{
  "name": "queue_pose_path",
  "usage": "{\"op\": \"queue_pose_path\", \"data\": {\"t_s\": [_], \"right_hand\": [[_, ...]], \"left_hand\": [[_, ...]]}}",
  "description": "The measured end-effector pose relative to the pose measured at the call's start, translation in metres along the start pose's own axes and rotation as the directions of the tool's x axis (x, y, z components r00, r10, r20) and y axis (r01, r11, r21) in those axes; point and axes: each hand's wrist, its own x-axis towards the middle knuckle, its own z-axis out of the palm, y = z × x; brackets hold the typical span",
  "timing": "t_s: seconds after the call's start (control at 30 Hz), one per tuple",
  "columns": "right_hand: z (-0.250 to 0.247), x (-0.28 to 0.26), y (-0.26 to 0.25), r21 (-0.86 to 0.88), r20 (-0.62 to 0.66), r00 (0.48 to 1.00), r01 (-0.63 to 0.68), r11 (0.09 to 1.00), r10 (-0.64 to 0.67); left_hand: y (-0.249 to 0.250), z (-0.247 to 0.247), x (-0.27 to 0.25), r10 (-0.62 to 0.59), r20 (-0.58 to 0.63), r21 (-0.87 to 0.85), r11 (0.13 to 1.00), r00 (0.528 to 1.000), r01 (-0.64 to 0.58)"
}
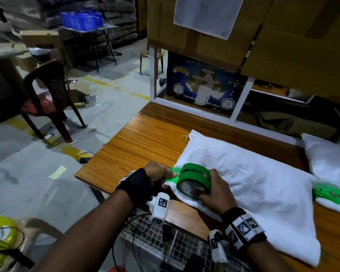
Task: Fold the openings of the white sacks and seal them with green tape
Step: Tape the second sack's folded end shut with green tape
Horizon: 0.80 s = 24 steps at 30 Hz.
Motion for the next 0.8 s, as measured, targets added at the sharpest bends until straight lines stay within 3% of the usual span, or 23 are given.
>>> {"op": "queue_pose_path", "data": {"t_s": [0.37, 0.57, 0.8], "right_hand": [[0.005, -0.006, 0.006, 0.016, -0.065, 0.998, 0.008, 1.000, -0.007], [-0.004, -0.005, -0.002, 0.043, -0.080, 0.996, -0.040, 0.998, 0.043], [-0.030, -0.026, 0.012, -0.059, -0.164, 0.986, -0.024, 0.998, 0.014]], "left_hand": [[-0.005, -0.002, 0.009, 0.006, 0.010, 0.013, 1.000, 1.000, -0.006], [-0.010, 0.001, 0.012, 0.080, -0.101, 0.047, 0.996, 0.992, -0.076], [-0.022, 0.004, 0.014, 0.089, -0.098, 0.002, 0.996, 0.991, -0.089]]}}
